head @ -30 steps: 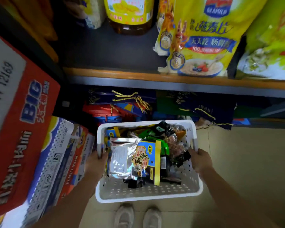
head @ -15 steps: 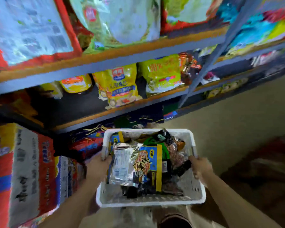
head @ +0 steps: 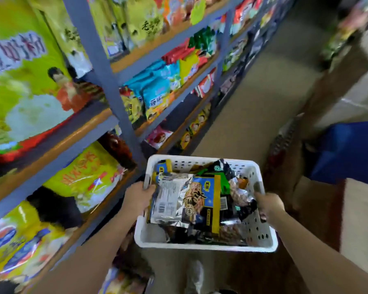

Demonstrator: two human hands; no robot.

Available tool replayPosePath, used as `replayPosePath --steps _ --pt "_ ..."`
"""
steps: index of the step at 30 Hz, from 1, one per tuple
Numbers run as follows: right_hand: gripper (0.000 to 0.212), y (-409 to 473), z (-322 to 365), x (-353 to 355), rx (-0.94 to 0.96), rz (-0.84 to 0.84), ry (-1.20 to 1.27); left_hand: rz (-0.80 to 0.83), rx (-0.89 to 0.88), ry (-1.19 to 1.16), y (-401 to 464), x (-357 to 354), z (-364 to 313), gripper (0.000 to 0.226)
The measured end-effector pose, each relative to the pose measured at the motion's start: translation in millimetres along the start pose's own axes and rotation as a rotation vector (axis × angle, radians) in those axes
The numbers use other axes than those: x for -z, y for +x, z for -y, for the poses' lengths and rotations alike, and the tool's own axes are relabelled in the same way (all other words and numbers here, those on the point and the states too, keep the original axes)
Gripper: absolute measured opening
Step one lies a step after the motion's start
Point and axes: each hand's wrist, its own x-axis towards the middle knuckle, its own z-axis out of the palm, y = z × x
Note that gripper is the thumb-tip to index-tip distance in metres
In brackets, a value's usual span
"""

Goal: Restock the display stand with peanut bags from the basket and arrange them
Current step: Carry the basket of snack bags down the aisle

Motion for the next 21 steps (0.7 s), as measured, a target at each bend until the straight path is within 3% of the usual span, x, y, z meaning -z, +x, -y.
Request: replayPosePath --steps 8,17,21 --pt "0.030 124.3 108.0 63.5 -0.050 -0.161 0.095 0.120 -0.121 -0.022 163.2 -57.3 -168.6 0.034" --pt "0.033 296.0 246.1 110.4 -0.204 -0.339 0.251 0.249 -0.283 0.065 369.4 -125.1 -374.7 0.044" --pt "0.033 369.6 310.4 150.1 -0.171 -0.369 0.237 0.234 -0.295 0.079 445.5 -163.9 -474.1 0.036"
